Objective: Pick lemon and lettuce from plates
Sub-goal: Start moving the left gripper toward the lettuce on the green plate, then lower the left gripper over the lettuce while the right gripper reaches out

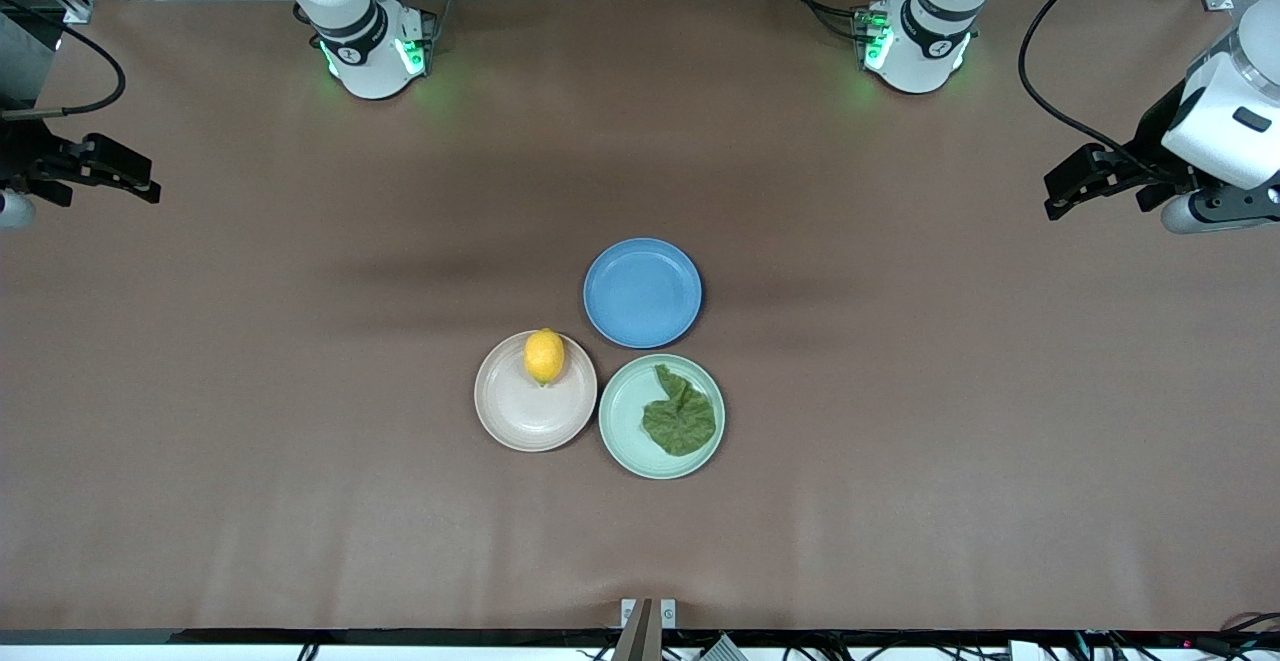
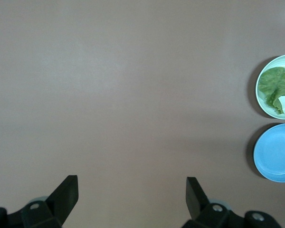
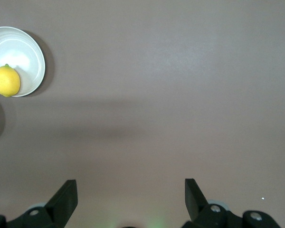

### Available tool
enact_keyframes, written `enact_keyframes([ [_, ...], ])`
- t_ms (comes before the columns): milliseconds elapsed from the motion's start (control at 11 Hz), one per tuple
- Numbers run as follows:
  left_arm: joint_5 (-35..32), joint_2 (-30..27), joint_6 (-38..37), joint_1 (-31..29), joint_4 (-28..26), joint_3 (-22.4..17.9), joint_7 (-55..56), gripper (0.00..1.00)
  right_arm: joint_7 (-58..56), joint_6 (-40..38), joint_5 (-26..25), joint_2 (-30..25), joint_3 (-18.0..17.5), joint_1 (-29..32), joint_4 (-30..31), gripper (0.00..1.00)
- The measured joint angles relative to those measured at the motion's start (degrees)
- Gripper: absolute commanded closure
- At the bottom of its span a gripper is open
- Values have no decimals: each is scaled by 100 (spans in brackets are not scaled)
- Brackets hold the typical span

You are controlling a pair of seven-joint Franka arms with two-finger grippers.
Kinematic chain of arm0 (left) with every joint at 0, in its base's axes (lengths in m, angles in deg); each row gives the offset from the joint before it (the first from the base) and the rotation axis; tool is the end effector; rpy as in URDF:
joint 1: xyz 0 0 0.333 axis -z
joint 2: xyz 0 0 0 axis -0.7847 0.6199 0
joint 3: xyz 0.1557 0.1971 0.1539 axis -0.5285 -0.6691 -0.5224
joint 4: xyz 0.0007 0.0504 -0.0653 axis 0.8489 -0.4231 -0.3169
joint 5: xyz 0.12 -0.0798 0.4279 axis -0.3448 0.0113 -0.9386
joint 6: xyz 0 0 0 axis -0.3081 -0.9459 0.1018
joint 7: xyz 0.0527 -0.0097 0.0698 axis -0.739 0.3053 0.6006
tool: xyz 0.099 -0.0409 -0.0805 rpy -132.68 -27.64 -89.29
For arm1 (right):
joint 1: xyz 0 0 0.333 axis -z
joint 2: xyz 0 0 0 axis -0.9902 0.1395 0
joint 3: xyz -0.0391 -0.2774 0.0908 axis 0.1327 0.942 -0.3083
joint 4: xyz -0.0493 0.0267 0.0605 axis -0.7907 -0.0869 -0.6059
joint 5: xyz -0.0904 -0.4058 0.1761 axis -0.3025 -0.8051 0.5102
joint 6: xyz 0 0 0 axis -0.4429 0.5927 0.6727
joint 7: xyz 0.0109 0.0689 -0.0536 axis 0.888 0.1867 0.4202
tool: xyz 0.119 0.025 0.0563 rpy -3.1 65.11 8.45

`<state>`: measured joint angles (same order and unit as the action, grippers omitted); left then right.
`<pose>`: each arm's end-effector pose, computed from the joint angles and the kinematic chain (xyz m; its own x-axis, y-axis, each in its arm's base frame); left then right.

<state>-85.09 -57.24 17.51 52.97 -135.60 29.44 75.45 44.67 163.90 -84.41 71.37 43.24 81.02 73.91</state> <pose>0.6144 -0.0926 0.5874 0.9963 0.0821 0.0244 0.0824 -0.9965 -0.0126 0.5995 -0.0301 0.5678 0.9962 0.0325 -0.0813 0.0330 -0.9994 0.0042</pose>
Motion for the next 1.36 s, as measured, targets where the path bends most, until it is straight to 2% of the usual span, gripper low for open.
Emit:
enact_keyframes([
  [545,0,58,0,35,-2,26,0,0,0,-5,0,0,3,0,0,0],
  [727,0,225,138,150,27,154,-9,0,0,-6,0,2,5,0,3,0],
  [1364,0,1273,1625,1239,83,276,7,0,2,-8,0,4,5,-2,9,0],
])
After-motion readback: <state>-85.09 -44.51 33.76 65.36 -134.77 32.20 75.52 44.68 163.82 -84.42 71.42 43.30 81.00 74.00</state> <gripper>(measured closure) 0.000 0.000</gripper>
